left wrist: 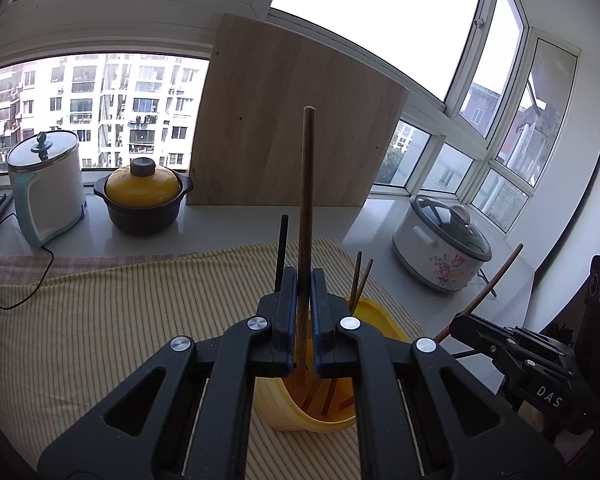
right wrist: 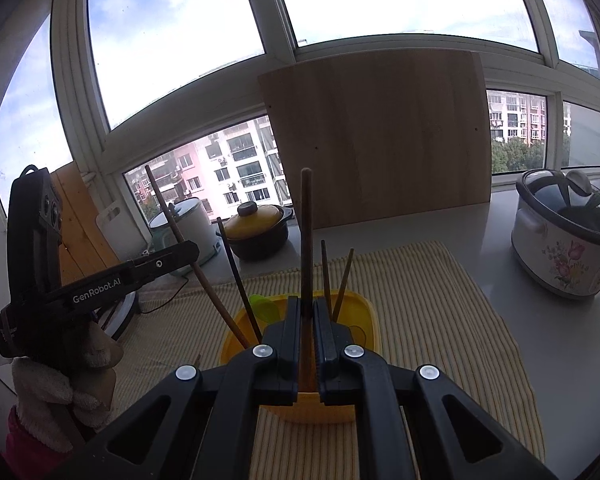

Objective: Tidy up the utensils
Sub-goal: 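Lower both held chopsticks into the yellow container, then open both tools to release the chopsticks into the container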

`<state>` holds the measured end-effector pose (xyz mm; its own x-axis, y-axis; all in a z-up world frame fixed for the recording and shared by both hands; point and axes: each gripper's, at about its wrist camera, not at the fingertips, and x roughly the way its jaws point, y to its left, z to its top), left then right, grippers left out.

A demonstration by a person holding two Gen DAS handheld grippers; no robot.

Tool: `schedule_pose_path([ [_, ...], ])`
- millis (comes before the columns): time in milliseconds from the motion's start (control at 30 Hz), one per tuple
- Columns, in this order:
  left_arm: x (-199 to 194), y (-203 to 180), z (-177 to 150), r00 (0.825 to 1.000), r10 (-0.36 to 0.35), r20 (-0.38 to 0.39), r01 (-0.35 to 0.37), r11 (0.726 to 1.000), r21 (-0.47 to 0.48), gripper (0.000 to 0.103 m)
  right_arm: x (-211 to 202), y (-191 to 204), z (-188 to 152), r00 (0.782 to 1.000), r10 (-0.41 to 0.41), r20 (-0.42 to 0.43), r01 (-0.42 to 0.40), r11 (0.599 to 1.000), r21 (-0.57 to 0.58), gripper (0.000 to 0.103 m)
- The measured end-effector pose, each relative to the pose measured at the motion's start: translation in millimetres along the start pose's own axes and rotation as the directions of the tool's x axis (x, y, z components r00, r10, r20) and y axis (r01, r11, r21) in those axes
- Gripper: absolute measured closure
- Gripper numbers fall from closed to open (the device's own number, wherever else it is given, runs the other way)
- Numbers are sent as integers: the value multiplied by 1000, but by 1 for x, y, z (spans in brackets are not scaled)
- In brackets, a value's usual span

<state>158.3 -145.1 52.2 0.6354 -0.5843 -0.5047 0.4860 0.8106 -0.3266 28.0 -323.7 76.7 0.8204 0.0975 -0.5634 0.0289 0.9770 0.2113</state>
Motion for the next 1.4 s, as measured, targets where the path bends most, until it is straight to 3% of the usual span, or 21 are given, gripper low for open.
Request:
schedule_pose_path([
  [467, 11, -8, -16, 999, 26, -43, -23, 998, 63, 98, 11, -2, -11, 999, -20, -37, 21, 1000, 8, 96],
  [500, 11, -9, -16, 999, 28, -45, -25, 997, 67, 91, 11, -2, -11, 999, -21, -38, 21, 1000, 9, 95],
  [600, 9, -10, -18, 999, 30, -37, -27, 997, 72, 66, 10, -1, -12, 999, -29, -33, 29, 1000, 5, 77],
  [700, 6, -9, -19, 998, 47, -33, -44, 996, 76, 63, 9, 2, -14, 999, -41, -30, 40, 999, -9, 68],
  [767, 4, -7, -19, 998, 52, -28, -50, 996, 70, 53, 9, 3, -15, 999, -44, -30, 44, 999, -17, 52],
  [900, -1, 1, -19, 997, 71, -11, -70, 996, 55, 43, 8, 7, -17, 999, -48, -24, 48, 998, -30, 38],
  [967, -5, 5, -20, 997, 79, -7, -78, 996, 52, 37, 7, 9, -18, 998, -58, -15, 57, 998, -32, 22],
  [1167, -18, 19, -24, 992, 128, 19, -128, 991, 44, 20, 5, 17, -20, 997, -75, 10, 76, 996, -41, 0],
  [1400, -37, 37, -33, 979, 199, 32, -201, 978, 59, 11, 4, 25, -21, 994, -108, 30, 109, 993, -52, 0],
])
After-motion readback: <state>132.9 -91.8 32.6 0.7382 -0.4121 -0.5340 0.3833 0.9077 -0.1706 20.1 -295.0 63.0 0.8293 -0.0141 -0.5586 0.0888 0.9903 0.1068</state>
